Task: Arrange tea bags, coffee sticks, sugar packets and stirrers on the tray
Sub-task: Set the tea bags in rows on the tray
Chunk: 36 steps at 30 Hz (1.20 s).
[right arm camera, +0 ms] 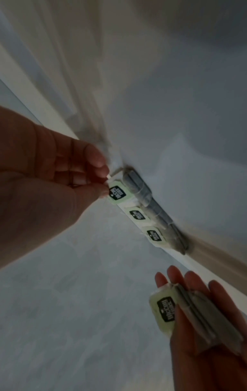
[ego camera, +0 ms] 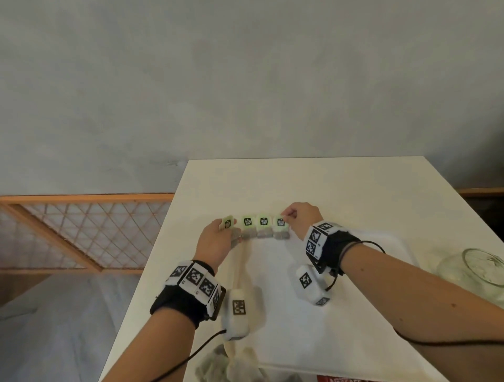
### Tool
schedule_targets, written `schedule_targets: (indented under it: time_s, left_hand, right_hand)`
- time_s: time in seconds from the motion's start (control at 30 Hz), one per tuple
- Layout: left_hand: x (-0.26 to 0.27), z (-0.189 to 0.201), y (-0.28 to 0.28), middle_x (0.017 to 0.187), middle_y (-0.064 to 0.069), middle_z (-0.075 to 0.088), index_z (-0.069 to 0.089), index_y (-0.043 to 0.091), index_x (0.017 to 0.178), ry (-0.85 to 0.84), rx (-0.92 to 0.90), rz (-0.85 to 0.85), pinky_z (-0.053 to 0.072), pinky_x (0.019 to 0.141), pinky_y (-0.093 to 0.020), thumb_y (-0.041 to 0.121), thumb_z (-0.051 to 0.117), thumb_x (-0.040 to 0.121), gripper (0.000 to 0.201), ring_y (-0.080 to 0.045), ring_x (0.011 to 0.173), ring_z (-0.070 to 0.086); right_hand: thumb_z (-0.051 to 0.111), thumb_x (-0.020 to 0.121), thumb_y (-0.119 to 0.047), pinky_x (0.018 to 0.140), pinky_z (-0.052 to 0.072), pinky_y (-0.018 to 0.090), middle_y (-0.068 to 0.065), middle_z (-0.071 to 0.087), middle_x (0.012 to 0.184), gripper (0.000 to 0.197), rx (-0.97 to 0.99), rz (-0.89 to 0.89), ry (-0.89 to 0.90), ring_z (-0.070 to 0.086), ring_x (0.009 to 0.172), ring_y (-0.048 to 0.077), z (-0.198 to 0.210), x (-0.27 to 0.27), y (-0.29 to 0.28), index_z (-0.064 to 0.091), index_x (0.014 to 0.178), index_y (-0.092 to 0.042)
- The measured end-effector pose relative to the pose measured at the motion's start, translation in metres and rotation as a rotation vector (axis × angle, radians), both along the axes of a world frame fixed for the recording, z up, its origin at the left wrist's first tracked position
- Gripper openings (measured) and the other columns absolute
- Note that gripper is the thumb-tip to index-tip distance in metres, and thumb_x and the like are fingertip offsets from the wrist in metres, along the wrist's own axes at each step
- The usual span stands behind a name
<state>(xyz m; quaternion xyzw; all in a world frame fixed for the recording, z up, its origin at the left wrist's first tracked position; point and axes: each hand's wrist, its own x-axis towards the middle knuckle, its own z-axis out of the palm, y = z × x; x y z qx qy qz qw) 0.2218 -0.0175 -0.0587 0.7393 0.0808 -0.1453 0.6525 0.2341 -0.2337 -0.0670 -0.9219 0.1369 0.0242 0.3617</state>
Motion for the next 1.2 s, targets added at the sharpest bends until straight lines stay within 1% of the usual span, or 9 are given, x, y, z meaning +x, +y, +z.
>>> schedule_targets:
  time_s: [0.07, 0.23, 0.33, 0.5, 0.67, 0.8, 0.97, 1.1, 1.2]
  left_hand:
    - [0.000, -0.003, 0.000, 0.088, -0.009, 0.062, 0.062, 0.011, 0.100, -0.016, 0.040, -0.002, 0.045, 0.066, -0.028, 0.000, 0.054, 0.089, 0.018, -0.021, 0.077, 0.057]
    - [-0.001, 0.001, -0.002, 0.073, -0.004, 0.062, 0.057, 0.016, 0.068, -0.082, 0.125, -0.057, 0.049, 0.068, -0.036, 0.005, 0.056, 0.089, 0.024, -0.023, 0.068, 0.057]
    - [-0.005, 0.011, -0.008, 0.091, -0.015, 0.073, 0.069, 0.006, 0.085, -0.075, 0.079, -0.085, 0.057, 0.087, -0.046, 0.008, 0.059, 0.093, 0.013, -0.033, 0.089, 0.070]
    - [-0.021, 0.032, -0.027, 0.094, -0.019, 0.073, 0.070, 0.000, 0.104, -0.038, -0.046, -0.210, 0.061, 0.079, -0.041, 0.010, 0.061, 0.095, 0.016, -0.032, 0.087, 0.073]
    - [-0.039, 0.047, -0.037, 0.102, -0.017, 0.073, 0.067, 0.001, 0.108, 0.034, -0.088, -0.286, 0.060, 0.081, -0.040, 0.016, 0.063, 0.095, 0.020, -0.033, 0.092, 0.073]
    - [-0.043, 0.055, -0.033, 0.107, -0.024, 0.067, 0.058, -0.007, 0.113, 0.164, -0.143, -0.275, 0.061, 0.076, -0.037, 0.002, 0.045, 0.100, 0.021, -0.035, 0.090, 0.070]
    - [-0.033, 0.053, -0.019, 0.123, -0.026, 0.060, 0.053, -0.009, 0.115, 0.052, 0.198, -0.134, 0.061, 0.076, -0.046, 0.009, 0.044, 0.102, 0.025, -0.037, 0.102, 0.065]
    - [-0.025, 0.051, -0.007, 0.112, -0.019, 0.062, 0.053, 0.002, 0.099, -0.091, 0.378, -0.017, 0.060, 0.072, -0.051, 0.015, 0.046, 0.100, 0.015, -0.034, 0.097, 0.066]
    - [-0.023, 0.049, -0.001, 0.099, -0.013, 0.061, 0.057, 0.003, 0.098, -0.136, 0.416, 0.043, 0.060, 0.072, -0.050, 0.019, 0.053, 0.097, 0.016, -0.031, 0.082, 0.066]
  right_hand:
    - [0.062, 0.092, -0.015, 0.083, 0.051, 0.028, 0.003, 0.072, 0.100, 0.011, 0.004, 0.005, -0.005, 0.065, 0.094, 0.022, -0.001, 0.004, 0.002, 0.073, 0.095, -0.016]
    - [0.064, 0.090, -0.018, 0.081, 0.050, 0.028, 0.003, 0.069, 0.104, 0.013, 0.040, -0.018, -0.017, 0.064, 0.092, 0.019, -0.003, 0.004, 0.001, 0.071, 0.101, -0.018]
    - [0.068, 0.087, -0.032, 0.081, 0.046, 0.028, -0.003, 0.063, 0.102, 0.020, 0.116, -0.002, -0.146, 0.059, 0.088, 0.015, 0.008, -0.007, 0.002, 0.068, 0.105, -0.024]
    - [0.073, 0.082, -0.038, 0.063, 0.048, 0.024, 0.000, 0.069, 0.088, 0.017, 0.394, 0.196, -0.182, 0.064, 0.066, 0.013, 0.033, -0.032, 0.012, 0.074, 0.096, -0.029]
    - [0.073, 0.084, -0.024, 0.061, 0.051, 0.023, -0.002, 0.071, 0.077, 0.002, 0.390, 0.201, -0.236, 0.063, 0.065, 0.013, 0.048, -0.052, 0.004, 0.074, 0.083, -0.023]
    - [0.073, 0.085, -0.015, 0.059, 0.053, 0.023, 0.012, 0.071, 0.074, 0.004, 0.484, 0.148, -0.181, 0.063, 0.062, 0.015, 0.056, -0.063, -0.005, 0.071, 0.081, -0.016]
    - [0.077, 0.079, -0.006, 0.057, 0.056, 0.024, 0.015, 0.074, 0.079, 0.010, 0.516, 0.142, -0.015, 0.068, 0.059, 0.017, 0.052, -0.072, -0.007, 0.071, 0.087, -0.007]
    - [0.075, 0.081, -0.006, 0.061, 0.057, 0.024, 0.012, 0.075, 0.082, 0.008, 0.458, 0.216, 0.115, 0.070, 0.064, 0.017, 0.035, -0.079, 0.006, 0.070, 0.086, -0.010]
    - [0.072, 0.084, -0.012, 0.066, 0.057, 0.026, 0.004, 0.074, 0.083, 0.005, 0.224, 0.233, 0.098, 0.068, 0.072, 0.017, 0.021, -0.073, 0.016, 0.074, 0.087, -0.015]
